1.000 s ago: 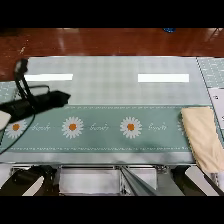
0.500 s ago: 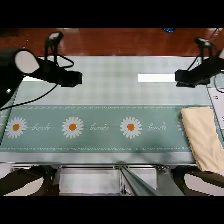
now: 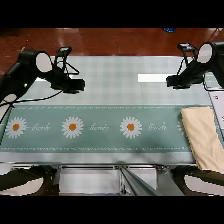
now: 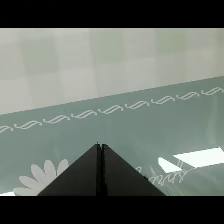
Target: Fold the shirts.
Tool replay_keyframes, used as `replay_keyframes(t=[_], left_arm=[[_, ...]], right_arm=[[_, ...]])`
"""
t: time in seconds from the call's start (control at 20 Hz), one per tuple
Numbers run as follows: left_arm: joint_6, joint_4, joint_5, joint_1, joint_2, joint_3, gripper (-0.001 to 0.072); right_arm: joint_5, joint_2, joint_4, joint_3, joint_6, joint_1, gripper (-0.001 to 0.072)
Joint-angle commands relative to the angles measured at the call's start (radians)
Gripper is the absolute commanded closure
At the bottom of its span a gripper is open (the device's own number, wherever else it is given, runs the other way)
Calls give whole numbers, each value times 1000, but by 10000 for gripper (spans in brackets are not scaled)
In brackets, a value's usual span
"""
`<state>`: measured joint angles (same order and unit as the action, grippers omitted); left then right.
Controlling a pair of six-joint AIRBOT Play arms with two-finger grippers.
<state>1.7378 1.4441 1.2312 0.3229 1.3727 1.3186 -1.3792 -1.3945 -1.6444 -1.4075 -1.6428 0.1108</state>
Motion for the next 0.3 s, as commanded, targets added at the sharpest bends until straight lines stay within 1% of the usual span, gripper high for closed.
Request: replay_keyframes(t=[0.0,0.25], left_arm=[[3,4,8,1,16,2,685],[3,4,8,1,26,2,685]], right_arm=[[-1,-3,-14,-1,-3,5,693],[-1,-3,-14,-1,-2,5,693]])
